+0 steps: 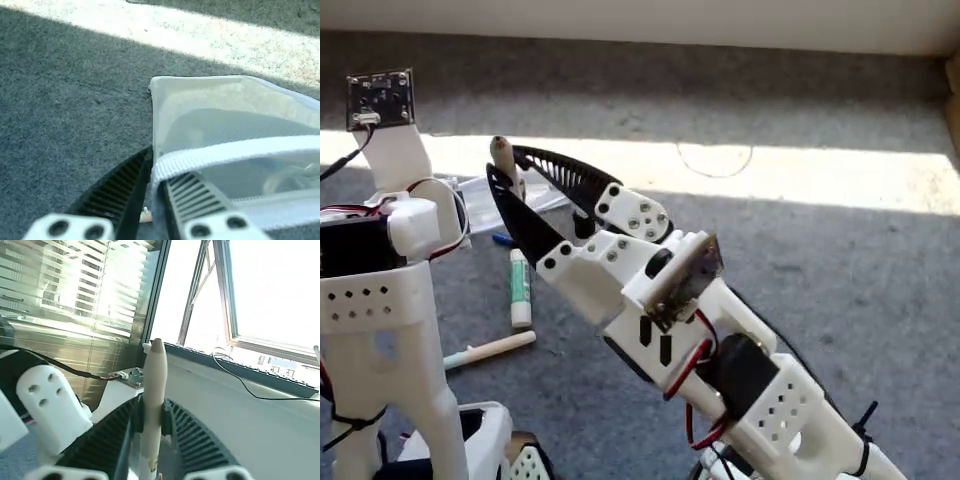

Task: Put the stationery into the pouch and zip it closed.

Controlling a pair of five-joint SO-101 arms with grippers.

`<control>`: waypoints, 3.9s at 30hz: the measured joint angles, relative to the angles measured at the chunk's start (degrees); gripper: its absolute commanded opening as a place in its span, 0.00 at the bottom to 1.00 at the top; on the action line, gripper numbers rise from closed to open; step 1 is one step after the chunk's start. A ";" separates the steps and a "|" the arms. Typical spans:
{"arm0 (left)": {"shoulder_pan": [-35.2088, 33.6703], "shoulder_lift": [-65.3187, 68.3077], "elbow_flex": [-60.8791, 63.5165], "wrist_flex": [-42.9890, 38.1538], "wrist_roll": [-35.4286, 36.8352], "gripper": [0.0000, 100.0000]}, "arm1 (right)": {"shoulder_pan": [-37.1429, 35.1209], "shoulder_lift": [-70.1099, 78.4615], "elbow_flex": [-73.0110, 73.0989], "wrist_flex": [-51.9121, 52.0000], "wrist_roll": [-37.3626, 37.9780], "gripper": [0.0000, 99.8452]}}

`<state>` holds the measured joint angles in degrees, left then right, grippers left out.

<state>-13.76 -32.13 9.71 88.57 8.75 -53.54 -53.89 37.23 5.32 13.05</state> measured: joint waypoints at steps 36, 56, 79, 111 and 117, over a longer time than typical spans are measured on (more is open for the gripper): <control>0.00 0.00 0.00 0.00 0.00 0.01 | 4.92 17.14 6.95 -14.24 -11.08 0.01; 0.00 0.00 0.09 0.35 0.00 0.01 | 3.16 17.14 6.95 -14.24 -14.95 0.01; 0.00 -0.18 0.44 0.35 0.00 0.01 | 3.16 17.14 6.95 -14.24 -14.95 0.11; -15.47 0.00 0.09 0.35 0.18 0.01 | 2.81 11.43 6.95 24.09 -6.59 0.11; -15.47 0.00 0.09 0.35 0.18 0.01 | 3.16 11.43 6.95 30.15 -6.07 0.11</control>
<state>-29.23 -32.13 9.80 88.92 8.92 -50.37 -42.46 44.18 35.47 6.99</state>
